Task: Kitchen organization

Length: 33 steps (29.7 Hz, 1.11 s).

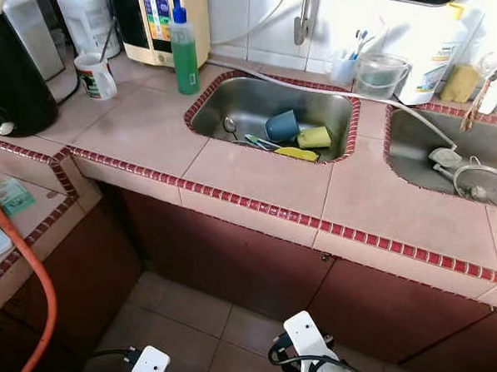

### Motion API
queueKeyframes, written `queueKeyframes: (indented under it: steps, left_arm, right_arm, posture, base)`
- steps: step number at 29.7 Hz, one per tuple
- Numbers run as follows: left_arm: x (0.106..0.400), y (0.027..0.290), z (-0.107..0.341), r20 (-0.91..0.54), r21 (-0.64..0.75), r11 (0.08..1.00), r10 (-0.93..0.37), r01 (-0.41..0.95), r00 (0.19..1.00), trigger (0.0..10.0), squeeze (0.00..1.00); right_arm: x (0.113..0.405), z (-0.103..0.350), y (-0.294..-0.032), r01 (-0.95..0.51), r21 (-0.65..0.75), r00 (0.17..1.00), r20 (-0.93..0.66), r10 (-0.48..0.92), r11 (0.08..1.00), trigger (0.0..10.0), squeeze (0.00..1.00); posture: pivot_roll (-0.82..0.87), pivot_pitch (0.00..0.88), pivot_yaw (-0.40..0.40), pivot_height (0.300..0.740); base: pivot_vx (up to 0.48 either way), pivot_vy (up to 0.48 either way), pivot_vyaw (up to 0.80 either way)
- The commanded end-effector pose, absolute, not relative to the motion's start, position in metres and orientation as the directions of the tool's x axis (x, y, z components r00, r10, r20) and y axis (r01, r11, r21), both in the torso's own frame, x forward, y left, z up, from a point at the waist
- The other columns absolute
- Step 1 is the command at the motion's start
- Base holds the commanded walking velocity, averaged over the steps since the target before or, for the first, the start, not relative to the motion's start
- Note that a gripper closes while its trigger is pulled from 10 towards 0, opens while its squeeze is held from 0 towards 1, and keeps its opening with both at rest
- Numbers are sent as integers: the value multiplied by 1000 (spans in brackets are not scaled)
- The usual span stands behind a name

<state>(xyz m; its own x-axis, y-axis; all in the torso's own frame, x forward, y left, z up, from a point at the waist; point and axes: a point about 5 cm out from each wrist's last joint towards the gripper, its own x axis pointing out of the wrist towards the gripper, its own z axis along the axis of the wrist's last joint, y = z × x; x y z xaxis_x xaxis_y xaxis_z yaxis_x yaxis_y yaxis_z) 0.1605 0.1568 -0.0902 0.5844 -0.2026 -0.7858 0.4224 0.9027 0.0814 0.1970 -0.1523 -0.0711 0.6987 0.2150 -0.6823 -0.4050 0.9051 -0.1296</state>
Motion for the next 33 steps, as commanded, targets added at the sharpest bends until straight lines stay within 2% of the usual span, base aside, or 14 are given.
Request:
queueKeyframes:
  steps: [1,9,13,18,25,33]
  left_arm:
    - [159,157,-92,-798,86,902,-193,424,572,10000,0]
    - [168,161,-89,-796,114,898,-173,424,580,10000,0]
    - [174,164,-86,-786,103,929,-143,356,601,10000,0]
    - [171,167,-88,-788,91,950,-114,298,605,10000,0]
    - [161,168,-93,-808,92,955,-95,284,581,10000,0]
    - [165,163,-92,-812,92,959,-83,268,578,10000,0]
  right_arm:
    - [190,-76,-152,-393,-125,686,-700,200,911,10000,0]
    - [187,-78,-149,-403,-122,671,-713,202,907,10000,0]
    - [186,-79,-154,-395,-132,659,-731,180,909,10000,0]
    - [179,-84,-163,-311,-105,629,-768,122,945,10000,0]
    - [174,-87,-166,-235,-52,618,-779,107,971,10000,0]
    - [172,-88,-160,-217,-35,613,-783,108,976,10000,0]
  posture:
    - [-189,51,-6,732]
    - [-164,64,-20,732]
    - [-128,37,-32,732]
    - [-111,8,-37,732]
    - [-113,0,-34,732]
    - [-117,0,-38,732]
  base:
    - [0,0,0]
    - [0,0,0]
    - [0,0,0]
    - [0,0,0]
    - [0,0,0]
    - [0,0,0]
